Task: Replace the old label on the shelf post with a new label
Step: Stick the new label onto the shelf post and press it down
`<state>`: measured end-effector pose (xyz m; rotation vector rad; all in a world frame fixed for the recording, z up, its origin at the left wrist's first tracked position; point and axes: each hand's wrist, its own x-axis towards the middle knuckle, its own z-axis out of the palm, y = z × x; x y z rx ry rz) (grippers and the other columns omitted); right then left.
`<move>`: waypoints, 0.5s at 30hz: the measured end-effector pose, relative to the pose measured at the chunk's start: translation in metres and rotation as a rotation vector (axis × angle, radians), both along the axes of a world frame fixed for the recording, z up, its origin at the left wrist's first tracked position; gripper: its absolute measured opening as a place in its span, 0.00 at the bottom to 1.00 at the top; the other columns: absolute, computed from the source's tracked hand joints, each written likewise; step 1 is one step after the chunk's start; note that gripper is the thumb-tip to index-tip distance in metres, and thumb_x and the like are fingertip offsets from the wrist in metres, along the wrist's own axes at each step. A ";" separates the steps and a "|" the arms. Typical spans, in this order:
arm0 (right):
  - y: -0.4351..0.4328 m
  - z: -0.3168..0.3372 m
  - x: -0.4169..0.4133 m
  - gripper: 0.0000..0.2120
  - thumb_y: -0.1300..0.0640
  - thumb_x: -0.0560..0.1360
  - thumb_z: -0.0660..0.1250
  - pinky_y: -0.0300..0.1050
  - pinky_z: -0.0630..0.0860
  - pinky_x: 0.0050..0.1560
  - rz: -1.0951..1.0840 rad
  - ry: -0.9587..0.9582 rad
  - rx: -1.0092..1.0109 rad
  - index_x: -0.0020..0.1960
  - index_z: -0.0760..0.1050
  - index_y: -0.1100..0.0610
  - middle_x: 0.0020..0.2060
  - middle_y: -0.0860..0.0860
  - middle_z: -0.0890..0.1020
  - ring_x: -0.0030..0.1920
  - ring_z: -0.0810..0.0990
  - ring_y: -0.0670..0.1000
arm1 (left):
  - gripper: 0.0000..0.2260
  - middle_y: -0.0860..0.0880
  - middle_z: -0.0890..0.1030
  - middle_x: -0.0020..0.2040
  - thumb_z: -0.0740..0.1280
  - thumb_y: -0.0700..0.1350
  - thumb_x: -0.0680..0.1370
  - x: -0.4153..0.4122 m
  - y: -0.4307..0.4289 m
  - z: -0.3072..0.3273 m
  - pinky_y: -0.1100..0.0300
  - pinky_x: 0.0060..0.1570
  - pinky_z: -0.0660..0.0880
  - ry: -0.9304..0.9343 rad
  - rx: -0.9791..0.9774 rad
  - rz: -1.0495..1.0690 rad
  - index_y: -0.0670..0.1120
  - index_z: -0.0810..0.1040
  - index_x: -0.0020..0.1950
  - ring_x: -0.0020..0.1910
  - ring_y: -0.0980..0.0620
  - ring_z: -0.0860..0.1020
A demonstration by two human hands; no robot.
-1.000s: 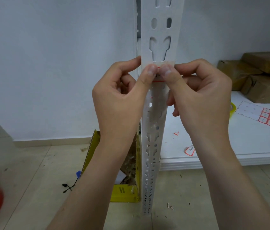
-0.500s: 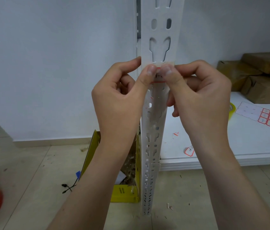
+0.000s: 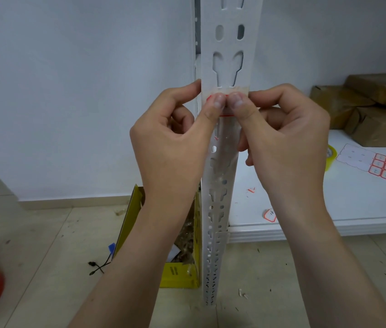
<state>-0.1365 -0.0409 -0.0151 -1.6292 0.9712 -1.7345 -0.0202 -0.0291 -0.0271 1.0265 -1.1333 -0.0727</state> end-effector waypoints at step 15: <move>-0.002 -0.003 0.000 0.10 0.52 0.81 0.73 0.52 0.77 0.27 -0.028 0.038 -0.038 0.42 0.77 0.46 0.32 0.56 0.82 0.30 0.81 0.57 | 0.09 0.50 0.68 0.28 0.74 0.46 0.79 0.002 -0.002 -0.002 0.70 0.33 0.68 0.007 -0.017 -0.003 0.45 0.85 0.57 0.29 0.60 0.67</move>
